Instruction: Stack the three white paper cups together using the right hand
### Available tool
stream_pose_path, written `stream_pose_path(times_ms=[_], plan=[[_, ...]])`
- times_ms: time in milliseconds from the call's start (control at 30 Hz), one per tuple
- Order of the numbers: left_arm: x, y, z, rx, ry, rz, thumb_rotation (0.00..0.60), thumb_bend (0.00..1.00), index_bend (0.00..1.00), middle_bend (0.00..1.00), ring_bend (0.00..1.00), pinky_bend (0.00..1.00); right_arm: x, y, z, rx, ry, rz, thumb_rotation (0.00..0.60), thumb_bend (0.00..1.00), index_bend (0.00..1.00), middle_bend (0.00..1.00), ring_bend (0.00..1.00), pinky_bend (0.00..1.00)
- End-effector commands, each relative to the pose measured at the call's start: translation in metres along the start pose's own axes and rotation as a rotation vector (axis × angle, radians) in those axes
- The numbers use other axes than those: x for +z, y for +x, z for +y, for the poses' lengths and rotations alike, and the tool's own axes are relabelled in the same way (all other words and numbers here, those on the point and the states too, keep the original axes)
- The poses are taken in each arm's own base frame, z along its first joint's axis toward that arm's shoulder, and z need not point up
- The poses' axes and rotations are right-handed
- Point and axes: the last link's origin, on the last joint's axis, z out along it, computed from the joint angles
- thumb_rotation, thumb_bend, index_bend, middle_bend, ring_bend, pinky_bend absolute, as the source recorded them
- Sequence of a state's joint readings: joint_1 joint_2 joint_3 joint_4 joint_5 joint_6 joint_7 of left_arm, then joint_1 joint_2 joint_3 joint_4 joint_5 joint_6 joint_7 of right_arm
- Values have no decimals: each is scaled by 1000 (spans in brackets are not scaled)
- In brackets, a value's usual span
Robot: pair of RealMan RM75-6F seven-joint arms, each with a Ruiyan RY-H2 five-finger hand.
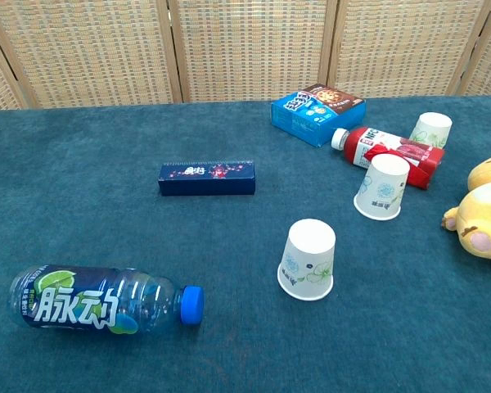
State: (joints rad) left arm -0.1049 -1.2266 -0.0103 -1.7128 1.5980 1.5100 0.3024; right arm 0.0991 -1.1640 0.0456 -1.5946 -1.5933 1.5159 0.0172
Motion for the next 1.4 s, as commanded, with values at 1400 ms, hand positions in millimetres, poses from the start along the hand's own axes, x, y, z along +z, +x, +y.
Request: stream_pose_path(times_ms=[1400], plan=[[0, 9, -6, -21, 31, 22, 600, 24, 0, 0, 0, 11, 66, -22, -107, 105, 318, -164, 600, 137, 319, 0, 0, 33]])
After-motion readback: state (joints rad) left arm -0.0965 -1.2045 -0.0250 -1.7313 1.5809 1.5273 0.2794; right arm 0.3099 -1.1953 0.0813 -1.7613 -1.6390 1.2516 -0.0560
